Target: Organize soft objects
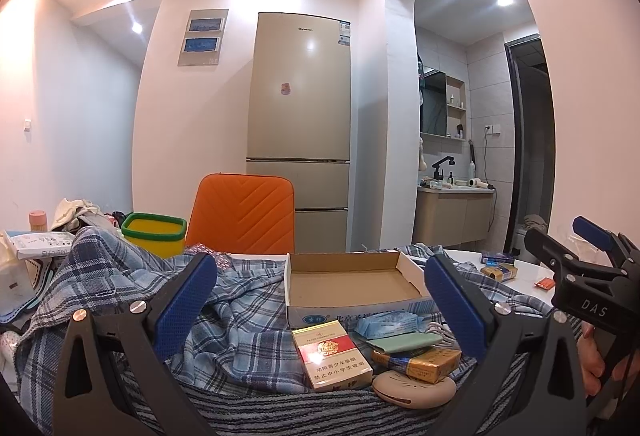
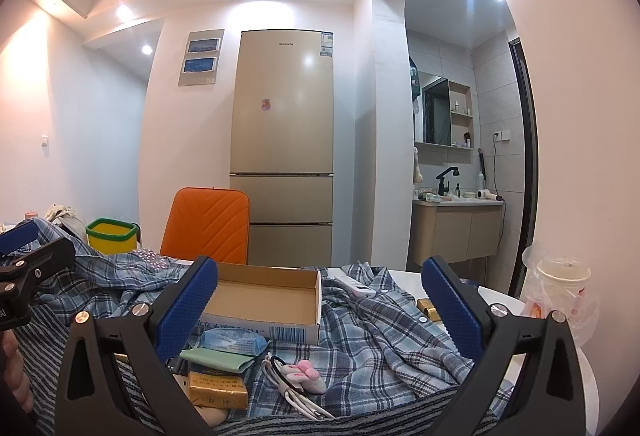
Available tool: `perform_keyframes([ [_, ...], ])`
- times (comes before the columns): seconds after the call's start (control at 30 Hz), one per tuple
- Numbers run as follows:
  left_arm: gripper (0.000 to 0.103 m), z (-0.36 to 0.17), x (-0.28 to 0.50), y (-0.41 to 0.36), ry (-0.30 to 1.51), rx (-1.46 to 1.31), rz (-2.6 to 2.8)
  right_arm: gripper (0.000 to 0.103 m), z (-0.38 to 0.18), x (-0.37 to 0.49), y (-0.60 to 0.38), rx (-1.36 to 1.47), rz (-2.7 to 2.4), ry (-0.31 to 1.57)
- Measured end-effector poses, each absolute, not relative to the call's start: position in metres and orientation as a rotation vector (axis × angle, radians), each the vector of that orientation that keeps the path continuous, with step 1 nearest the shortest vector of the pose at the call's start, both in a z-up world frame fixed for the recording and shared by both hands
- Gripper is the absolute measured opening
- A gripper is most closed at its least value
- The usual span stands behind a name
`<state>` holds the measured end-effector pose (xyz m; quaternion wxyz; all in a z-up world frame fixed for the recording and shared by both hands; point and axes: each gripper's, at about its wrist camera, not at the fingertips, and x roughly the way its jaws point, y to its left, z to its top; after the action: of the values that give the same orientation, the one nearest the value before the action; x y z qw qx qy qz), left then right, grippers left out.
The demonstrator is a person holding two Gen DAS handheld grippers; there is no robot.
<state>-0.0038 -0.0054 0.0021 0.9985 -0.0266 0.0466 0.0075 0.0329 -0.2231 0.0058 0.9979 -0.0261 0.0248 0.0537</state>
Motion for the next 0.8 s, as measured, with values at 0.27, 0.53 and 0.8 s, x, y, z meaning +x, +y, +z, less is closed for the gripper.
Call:
perform_keyframes([
  [0.27, 0.103, 0.0006, -0.0051, -0.0024, 0.093, -0.067, 0.015, 0.103, 0.0056, 0.0331, -0.2229, -0.052, 0.108, 0.052],
  [0.53, 0.103, 0.0005, -0.0058, -0.0008, 0.090, -0.059, 0.016, 0.103, 0.0029, 0.0351, -0.2210, -0.055, 0.109, 0.059],
  [0.8, 0.103, 0.0022, -0.0073, -0.0030, 0.081, -0.050, 0.023, 0.103, 0.0024, 0.0352, -0.2205, -0.055, 0.109, 0.058],
])
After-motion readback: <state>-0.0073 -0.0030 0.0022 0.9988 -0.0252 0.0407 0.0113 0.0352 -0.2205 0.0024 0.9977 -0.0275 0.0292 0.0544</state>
